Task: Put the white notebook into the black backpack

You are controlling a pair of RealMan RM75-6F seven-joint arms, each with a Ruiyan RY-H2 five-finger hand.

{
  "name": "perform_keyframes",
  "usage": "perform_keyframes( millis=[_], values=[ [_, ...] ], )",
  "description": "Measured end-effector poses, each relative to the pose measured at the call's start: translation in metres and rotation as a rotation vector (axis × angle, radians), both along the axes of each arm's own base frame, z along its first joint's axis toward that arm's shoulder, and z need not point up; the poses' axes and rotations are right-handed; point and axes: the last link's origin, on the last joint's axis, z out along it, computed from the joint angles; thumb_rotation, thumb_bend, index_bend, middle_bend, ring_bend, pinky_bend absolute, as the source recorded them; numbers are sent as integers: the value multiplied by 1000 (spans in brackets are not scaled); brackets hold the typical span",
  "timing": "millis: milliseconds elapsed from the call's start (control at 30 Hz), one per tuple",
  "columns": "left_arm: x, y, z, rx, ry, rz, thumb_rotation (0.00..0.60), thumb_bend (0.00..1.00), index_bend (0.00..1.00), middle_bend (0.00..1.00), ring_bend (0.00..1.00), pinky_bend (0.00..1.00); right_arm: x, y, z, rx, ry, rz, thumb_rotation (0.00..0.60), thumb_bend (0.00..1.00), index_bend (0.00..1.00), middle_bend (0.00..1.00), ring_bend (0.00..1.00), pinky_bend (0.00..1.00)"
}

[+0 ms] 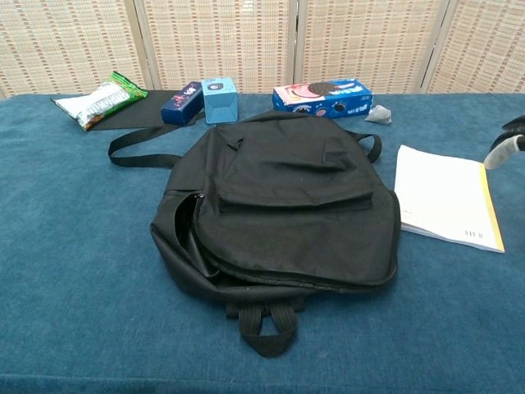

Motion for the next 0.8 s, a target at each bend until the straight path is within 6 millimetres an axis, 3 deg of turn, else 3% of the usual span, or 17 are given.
perform_keyframes(
  millis=[300,800],
  values=[
    [0,0,-1,-4,0,5,600,250,116,73,61,32,-11,-17,-23,49,44,13,600,25,224,138,33,93],
    [-2,1,-3,-7,-1,14,600,250,116,73,61,32,-16,-21,-42,86,54,19,600,24,207,132,29,91]
  ],
)
